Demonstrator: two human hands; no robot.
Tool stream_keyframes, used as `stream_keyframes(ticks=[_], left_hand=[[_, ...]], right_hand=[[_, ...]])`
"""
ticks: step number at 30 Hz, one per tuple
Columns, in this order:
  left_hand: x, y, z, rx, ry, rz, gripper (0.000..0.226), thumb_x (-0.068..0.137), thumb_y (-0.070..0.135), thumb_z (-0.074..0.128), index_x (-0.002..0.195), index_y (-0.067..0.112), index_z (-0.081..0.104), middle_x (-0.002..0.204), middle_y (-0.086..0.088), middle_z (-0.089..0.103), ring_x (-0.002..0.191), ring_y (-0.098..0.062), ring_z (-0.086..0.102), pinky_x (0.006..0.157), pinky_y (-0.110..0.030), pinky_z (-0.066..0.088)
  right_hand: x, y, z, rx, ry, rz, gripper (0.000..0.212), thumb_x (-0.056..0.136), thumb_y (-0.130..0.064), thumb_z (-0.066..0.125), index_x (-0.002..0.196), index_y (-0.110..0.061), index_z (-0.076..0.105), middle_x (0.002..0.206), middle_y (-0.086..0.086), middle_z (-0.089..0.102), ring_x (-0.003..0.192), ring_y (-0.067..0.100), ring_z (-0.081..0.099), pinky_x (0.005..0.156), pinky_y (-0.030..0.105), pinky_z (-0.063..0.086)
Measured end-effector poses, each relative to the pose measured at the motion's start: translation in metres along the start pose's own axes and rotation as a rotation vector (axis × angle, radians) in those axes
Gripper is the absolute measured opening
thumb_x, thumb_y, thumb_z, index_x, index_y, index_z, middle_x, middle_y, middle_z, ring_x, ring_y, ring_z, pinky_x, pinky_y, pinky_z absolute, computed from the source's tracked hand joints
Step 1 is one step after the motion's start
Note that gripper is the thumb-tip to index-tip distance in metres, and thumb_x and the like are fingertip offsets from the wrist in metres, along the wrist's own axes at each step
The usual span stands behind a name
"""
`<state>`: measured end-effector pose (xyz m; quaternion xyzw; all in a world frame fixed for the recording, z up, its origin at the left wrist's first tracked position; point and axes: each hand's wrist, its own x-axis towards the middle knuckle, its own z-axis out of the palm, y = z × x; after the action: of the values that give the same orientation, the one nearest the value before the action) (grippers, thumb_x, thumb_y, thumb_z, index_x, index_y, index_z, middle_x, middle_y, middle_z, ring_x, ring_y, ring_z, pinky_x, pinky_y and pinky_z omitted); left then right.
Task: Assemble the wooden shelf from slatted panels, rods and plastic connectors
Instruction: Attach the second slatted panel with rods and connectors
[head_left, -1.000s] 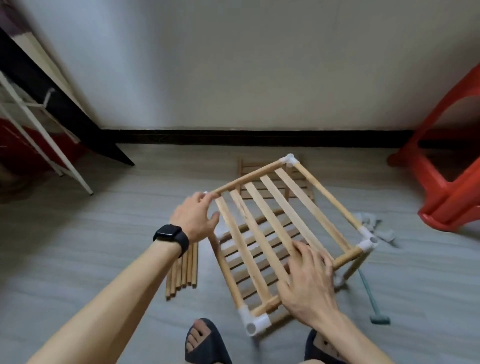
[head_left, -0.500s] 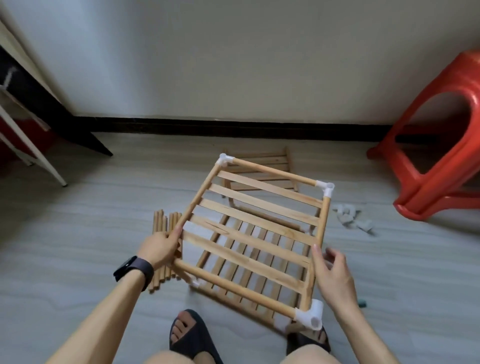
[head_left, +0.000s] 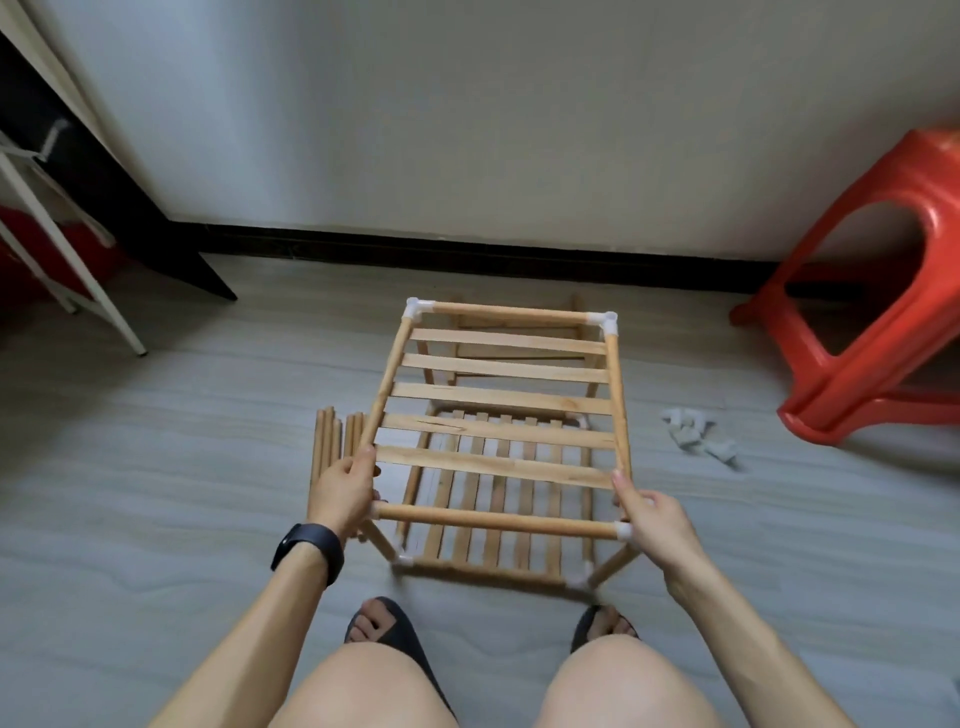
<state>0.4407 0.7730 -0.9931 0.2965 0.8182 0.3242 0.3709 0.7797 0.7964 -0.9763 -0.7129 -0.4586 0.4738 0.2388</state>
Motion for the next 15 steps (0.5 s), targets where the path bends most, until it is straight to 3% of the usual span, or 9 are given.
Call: stream_keyframes(ticks=[2,6,8,12,15], left_hand=[[-0.006,-0.003,0.009,-0.092,0.007,0.000,0.042,0.104,0.046,0.040,0.099,0.011,0.063,0.077,-0.006,0.066,0.068,-0.019,0.061,0.054,-0.029,0.041],[-0.011,-0.005,0.014,-0.221,0.004,0.000,0.037,0.106,0.038,0.042,0.105,0.009,0.065,0.087,-0.006,0.073,0.079,-0.021,0.066,0.065,-0.032,0.047],[-0.011,-0.005,0.011,-0.248,-0.021,0.026,0.034,0.106,0.038,0.042,0.107,0.012,0.065,0.090,-0.004,0.075,0.077,-0.019,0.067,0.066,-0.032,0.049],[-0.012,-0.008,0.006,-0.217,-0.019,0.105,0.028,0.103,0.047,0.045,0.102,0.028,0.064,0.080,0.004,0.077,0.070,-0.015,0.070,0.064,-0.030,0.052],[-0.015,-0.004,0.010,-0.210,0.032,0.108,0.038,0.102,0.049,0.044,0.097,0.019,0.066,0.075,-0.002,0.075,0.070,-0.016,0.069,0.063,-0.029,0.050]], right_hand=[[0.006,0.001,-0.002,0.050,0.033,-0.022,0.041,0.099,-0.048,0.052,0.080,-0.012,0.052,0.077,0.005,0.050,0.071,0.020,0.046,0.065,0.035,0.034],[0.015,0.005,-0.001,0.021,0.104,-0.061,0.034,0.097,-0.048,0.056,0.098,-0.015,0.061,0.091,0.003,0.065,0.083,0.015,0.057,0.068,0.035,0.042],[0.019,0.003,-0.001,-0.041,0.121,-0.091,0.034,0.097,-0.051,0.055,0.094,-0.018,0.061,0.087,0.003,0.069,0.084,0.018,0.060,0.067,0.035,0.044],[0.024,-0.010,-0.007,-0.045,0.155,-0.122,0.033,0.097,-0.052,0.054,0.090,-0.020,0.062,0.080,-0.002,0.071,0.081,0.015,0.060,0.063,0.033,0.042],[0.026,-0.008,-0.002,-0.021,0.205,-0.120,0.033,0.097,-0.053,0.052,0.093,-0.022,0.062,0.082,-0.005,0.070,0.082,0.014,0.059,0.065,0.033,0.041]])
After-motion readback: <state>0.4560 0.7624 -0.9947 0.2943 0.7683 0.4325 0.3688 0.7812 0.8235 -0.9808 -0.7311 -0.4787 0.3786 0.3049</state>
